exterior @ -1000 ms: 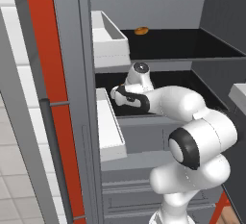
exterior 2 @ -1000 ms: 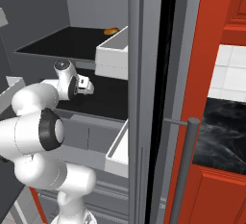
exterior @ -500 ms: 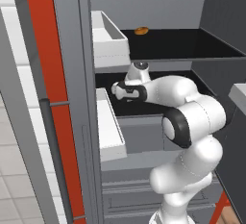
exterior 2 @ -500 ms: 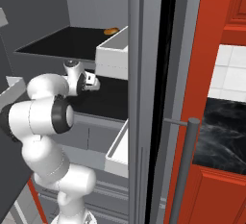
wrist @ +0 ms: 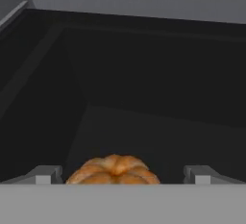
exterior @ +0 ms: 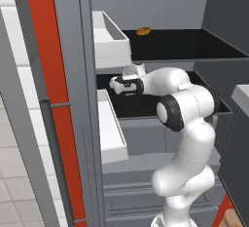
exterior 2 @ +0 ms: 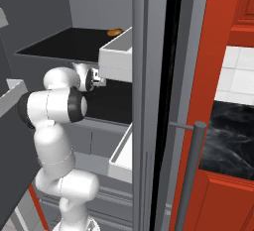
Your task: Pick the tangerine and mango from the fridge and place them on the plate next to the blender to make a fruit smoothie.
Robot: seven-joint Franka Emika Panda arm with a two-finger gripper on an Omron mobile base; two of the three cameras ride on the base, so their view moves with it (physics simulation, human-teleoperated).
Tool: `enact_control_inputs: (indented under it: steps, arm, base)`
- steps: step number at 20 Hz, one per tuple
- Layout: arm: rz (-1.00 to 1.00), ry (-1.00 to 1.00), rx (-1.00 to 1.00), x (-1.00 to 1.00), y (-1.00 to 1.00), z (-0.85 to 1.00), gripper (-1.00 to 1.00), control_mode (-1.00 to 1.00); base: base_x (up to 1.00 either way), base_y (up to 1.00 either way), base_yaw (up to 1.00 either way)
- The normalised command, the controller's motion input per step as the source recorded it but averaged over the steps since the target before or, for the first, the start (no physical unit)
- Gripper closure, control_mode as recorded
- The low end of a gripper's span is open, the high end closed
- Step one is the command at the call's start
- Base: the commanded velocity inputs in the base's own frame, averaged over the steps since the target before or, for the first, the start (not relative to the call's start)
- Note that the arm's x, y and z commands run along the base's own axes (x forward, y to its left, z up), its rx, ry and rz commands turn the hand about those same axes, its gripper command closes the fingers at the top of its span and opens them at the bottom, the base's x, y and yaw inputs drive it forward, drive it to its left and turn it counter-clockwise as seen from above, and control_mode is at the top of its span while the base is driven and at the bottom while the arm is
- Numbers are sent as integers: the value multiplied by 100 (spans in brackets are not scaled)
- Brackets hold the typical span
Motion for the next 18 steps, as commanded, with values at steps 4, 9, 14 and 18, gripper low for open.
enact_control_inputs:
  steps: [4, 9, 14, 18]
  arm:
    - [0, 0, -1, 4, 4, -44, -100, -100]
    - [-2, 0, 0, -52, 0, -94, -100, -100]
    - [-2, 0, 0, -25, 0, -76, 100, -100]
    - [-1, -5, 0, -30, 0, -53, 100, -100]
  base:
    - [0, 0, 0]
    - [0, 0, 0]
    - [0, 0, 0]
    - [0, 0, 0]
